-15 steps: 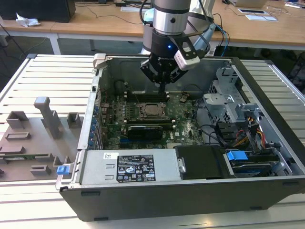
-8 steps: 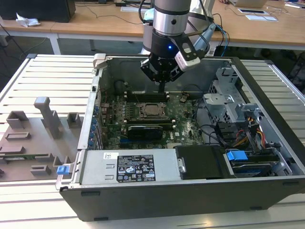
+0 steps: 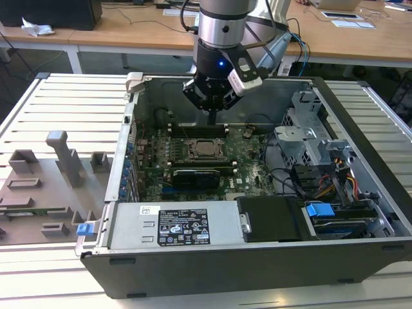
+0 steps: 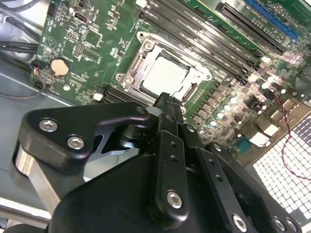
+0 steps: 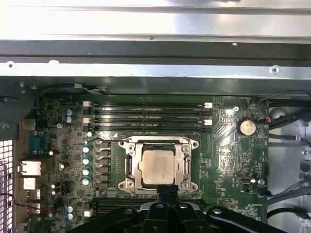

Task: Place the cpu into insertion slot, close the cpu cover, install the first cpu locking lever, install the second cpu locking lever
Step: 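Install the first cpu locking lever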

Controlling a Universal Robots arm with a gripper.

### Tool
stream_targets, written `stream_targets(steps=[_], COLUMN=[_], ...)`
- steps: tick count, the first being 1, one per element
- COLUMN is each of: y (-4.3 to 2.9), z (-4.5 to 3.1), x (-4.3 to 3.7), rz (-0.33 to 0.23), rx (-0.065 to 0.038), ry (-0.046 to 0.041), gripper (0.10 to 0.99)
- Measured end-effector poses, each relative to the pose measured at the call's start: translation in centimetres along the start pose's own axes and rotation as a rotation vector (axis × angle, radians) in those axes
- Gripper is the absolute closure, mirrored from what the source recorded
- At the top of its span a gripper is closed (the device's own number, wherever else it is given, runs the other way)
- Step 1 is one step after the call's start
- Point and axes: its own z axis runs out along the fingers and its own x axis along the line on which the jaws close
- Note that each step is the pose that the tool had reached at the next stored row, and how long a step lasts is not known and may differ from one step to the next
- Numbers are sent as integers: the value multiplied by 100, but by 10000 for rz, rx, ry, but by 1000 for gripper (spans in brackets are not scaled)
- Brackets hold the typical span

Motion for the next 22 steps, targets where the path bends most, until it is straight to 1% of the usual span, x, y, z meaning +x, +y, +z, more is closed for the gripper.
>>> stream_targets(steps=[2,6,11,13,17,20,22], y=[0,1,2,3,3,4,5], z=[0,1,2,2,2,4,5], x=[21,105,248,291,352,449,490], rz=[1,-1,1,1,0,0,1], rx=[0,0,0,0,0,0,0], ry=[0,0,0,0,0,0,0], gripper=[980,980,980,980,980,980,980])
